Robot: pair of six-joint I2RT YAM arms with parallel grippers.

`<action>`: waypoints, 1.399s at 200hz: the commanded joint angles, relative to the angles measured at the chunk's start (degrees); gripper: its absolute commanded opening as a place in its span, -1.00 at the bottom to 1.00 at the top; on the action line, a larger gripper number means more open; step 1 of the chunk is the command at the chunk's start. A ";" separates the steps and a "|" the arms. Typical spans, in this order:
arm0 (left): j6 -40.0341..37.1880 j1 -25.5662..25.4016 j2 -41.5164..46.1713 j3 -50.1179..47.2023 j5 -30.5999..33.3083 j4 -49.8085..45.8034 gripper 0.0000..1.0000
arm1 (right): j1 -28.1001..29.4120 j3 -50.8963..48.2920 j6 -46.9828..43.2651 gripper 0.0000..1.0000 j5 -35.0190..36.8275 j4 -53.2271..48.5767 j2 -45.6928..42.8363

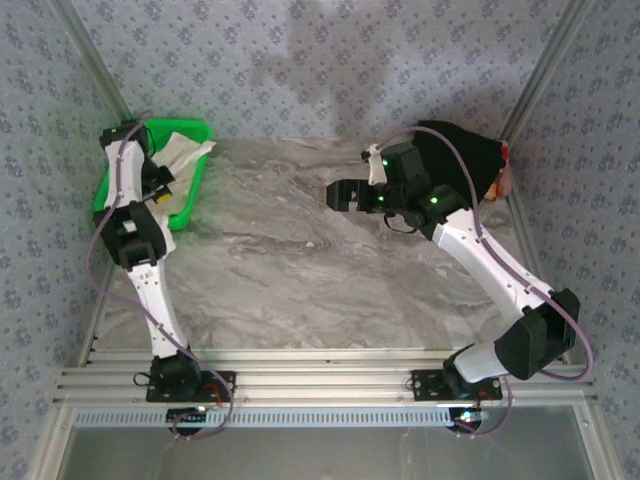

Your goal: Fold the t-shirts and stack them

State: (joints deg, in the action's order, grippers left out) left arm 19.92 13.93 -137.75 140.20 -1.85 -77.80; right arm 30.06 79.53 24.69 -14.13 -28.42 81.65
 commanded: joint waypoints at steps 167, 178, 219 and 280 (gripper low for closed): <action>-3.34 3.29 9.52 -15.63 10.19 -1.62 0.54 | -0.62 -4.43 2.93 1.00 -1.31 2.28 -0.04; -3.49 3.08 9.92 -17.41 10.51 -0.84 0.54 | -0.73 -3.83 2.80 1.00 -1.84 2.27 0.61; -3.72 2.72 10.49 -21.53 9.41 1.72 0.41 | -0.73 -1.94 2.39 1.00 -2.65 1.80 2.53; -4.70 2.26 12.07 -20.15 8.77 2.95 -0.16 | -0.80 -1.85 2.35 1.00 -1.96 1.54 2.65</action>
State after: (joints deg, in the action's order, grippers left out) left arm 17.93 17.19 -127.50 119.04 8.38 -74.65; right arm 29.58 75.70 27.64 -15.88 -25.93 83.85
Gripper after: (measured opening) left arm 0.402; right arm 0.998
